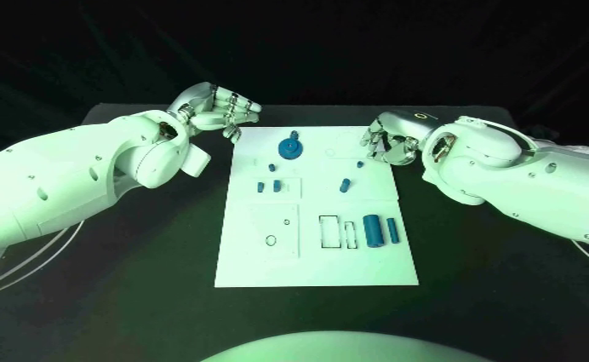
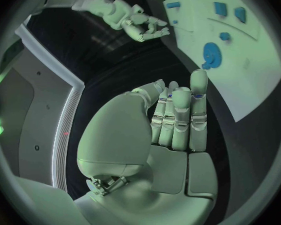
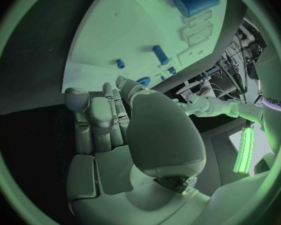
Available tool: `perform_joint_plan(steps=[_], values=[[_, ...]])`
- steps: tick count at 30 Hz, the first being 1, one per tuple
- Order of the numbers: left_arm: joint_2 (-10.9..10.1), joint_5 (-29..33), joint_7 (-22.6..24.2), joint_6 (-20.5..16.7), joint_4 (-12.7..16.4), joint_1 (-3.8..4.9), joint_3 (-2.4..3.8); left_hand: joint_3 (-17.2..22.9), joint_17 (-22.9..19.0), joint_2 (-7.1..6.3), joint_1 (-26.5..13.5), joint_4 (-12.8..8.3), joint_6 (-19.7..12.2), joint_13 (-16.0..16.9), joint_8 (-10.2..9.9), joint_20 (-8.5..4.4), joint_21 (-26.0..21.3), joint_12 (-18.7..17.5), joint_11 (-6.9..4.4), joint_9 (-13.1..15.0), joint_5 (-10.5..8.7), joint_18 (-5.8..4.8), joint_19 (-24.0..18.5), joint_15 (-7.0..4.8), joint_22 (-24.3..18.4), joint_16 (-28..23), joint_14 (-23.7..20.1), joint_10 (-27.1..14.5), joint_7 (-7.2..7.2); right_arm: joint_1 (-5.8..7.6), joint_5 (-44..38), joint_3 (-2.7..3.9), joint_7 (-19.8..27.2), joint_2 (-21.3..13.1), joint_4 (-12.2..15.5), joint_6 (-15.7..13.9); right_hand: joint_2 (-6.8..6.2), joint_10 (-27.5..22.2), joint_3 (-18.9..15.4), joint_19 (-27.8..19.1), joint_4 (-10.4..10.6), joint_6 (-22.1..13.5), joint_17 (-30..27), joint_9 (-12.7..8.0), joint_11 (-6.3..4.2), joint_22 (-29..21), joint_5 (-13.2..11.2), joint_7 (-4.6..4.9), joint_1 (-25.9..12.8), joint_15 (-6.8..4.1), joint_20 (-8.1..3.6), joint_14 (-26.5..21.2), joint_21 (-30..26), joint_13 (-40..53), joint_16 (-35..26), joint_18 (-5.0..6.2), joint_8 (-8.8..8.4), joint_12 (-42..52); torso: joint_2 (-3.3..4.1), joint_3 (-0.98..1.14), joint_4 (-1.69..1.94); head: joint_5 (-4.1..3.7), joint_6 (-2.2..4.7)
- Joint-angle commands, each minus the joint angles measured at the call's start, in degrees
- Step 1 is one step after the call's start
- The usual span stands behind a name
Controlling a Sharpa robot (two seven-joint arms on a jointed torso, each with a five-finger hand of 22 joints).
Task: Assemble the parts on the task board
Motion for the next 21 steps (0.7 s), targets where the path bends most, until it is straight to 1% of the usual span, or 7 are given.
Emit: perform_joint_plan(steps=[1, 3, 4, 7, 13, 18, 21], values=[[-0.61, 22.8, 7.5, -4.19, 1.75, -0.18, -0.11, -0.79, -0.63, 0.01, -1.08, 0.48, -0.69, 0.12, -0.04, 0.04, -1.21, 0.4, 0.09, -0.11, 0.13, 0.6, -0.52, 0.09, -0.83, -0.43, -0.51, -0.89, 0.09, -0.24, -5.94, -0.01, -3.51, 0.45, -0.15, 3.7, -0.44, 0.13, 0.7, 0.3, -0.08, 0.53, -0.08, -0.09, 0.26, -0.16, -0.53, -0.08, -0.08, 0.03, 0.05, 1.09, 0.02, -0.66, 0.27, -0.4, -0.4, -0.51, 0.04, 0.07, -0.03, -0.41, 0.28], [-1.11, 26.03, 7.93, -4.61, 2.85, -0.31, -0.17, -1.39, -1.85, 0.01, -1.42, 0.73, -1.32, 0.14, -0.11, 0.16, -3.12, 0.47, 0.3, -0.21, 0.14, 0.86, -1.16, 0.26, -2.1, -1.15, -1.15, -1.7, 0.31, -0.51, -6.52, -0.01, -3.21, 0.67, -0.16, 4.85, -0.47, 0.16, 1.06, 0.3, -0.12, 0.7, -0.15, -0.1, 0.1, -0.17, -0.82, -0.38, -0.12, -0.01, 0.02, 1.13, 0.0, -1.16, 0.24, -0.4, -0.46, -0.76, 0.1, 0.06, -0.04, -0.44, 0.45], [-1.37, 27.4, 8.05, -4.71, 3.41, -0.37, -0.2, -1.8, -3.23, 0.05, -1.57, 0.85, -1.77, 0.17, -0.1, 0.28, -4.66, 0.57, 0.49, -0.26, 0.15, 1.05, -1.76, 0.41, -3.11, -1.98, -1.93, -2.3, 0.48, -0.74, -7.0, -0.01, -3.08, 0.77, -0.1, 5.45, -0.67, 0.14, 1.34, 0.3, -0.14, 0.89, -0.24, -0.11, -0.51, -0.19, -1.38, -1.05, -0.32, -0.51, -0.3, 1.22, -0.03, -1.87, 0.21, -0.33, -0.59, -1.11, 0.12, 0.03, -0.01, -0.48, 0.6], [-1.72, 29.01, 8.09, -4.62, 4.15, -0.44, -0.28, -2.32, -4.19, 0.12, -1.64, 0.9, -2.23, 0.28, 0.04, 0.42, -5.2, 0.91, 0.65, -0.29, 0.16, 1.06, -1.89, 0.55, -3.54, -2.53, -2.55, -2.88, 0.62, -1.16, -7.68, -0.01, -2.92, 0.98, -0.03, 6.21, -0.89, 0.31, 1.6, 0.29, -0.14, 1.15, -0.5, -0.13, -0.96, -0.3, -2.06, -1.56, -0.63, -1.01, -0.73, 1.28, -0.13, -2.76, 0.02, -0.35, -0.78, -1.49, 0.06, 0.05, 0.04, -0.54, 0.38], [-1.76, 30.23, 7.95, -3.93, 5.03, -0.51, -0.36, -2.9, -5.09, 0.33, -1.56, 0.86, -2.56, 0.5, 0.44, 0.54, -5.74, 1.56, 0.71, -0.25, 0.17, 1.09, -1.92, 0.63, -4.01, -2.96, -3.11, -3.3, 0.67, -1.78, -8.53, -0.01, -2.71, 1.74, -0.12, 6.31, -0.76, 0.47, 1.81, 0.3, -0.11, 1.35, -0.68, -0.12, -1.08, -0.32, -2.21, -1.68, -0.72, -1.05, -0.85, 1.3, -0.17, -3.14, -0.13, -0.38, -0.83, -1.61, 0.16, 0.09, -0.08, -0.44, 0.38], [-1.3, 30.46, 7.88, -3.76, 5.03, -0.52, -0.38, -3.14, -5.41, 0.45, -1.53, 0.85, -2.61, 0.61, 0.67, 0.57, -5.95, 1.89, 0.7, -0.2, 0.18, 1.11, -1.89, 0.63, -4.2, -3.09, -3.3, -3.39, 0.66, -2.22, -8.73, -0.01, -2.38, 2.28, -0.08, 6.13, -0.7, 0.57, 1.93, 0.33, -0.12, 1.46, -0.84, -0.11, -1.11, -0.3, -2.19, -1.7, -0.73, -1.01, -0.87, 1.3, -0.16, -3.31, -0.25, -0.41, -0.84, -1.65, 0.14, 0.11, -0.07, -0.3, 0.4], [-1.09, 30.51, 7.84, -3.6, 5.0, -0.52, -0.39, -3.36, -5.76, 0.52, -1.51, 0.85, -2.7, 0.7, 0.86, 0.58, -6.12, 2.16, 0.69, -0.18, 0.17, 1.12, -1.87, 0.63, -4.37, -3.23, -3.47, -3.53, 0.65, -2.42, -8.77, -0.01, -2.21, 2.56, -0.1, 5.98, -0.7, 0.57, 1.96, 0.33, -0.14, 1.47, -0.89, -0.11, -1.11, -0.3, -2.18, -1.7, -0.71, -1.01, -0.87, 1.3, -0.17, -3.36, -0.29, -0.41, -0.86, -1.68, 0.19, 0.13, -0.14, -0.29, 0.41]])
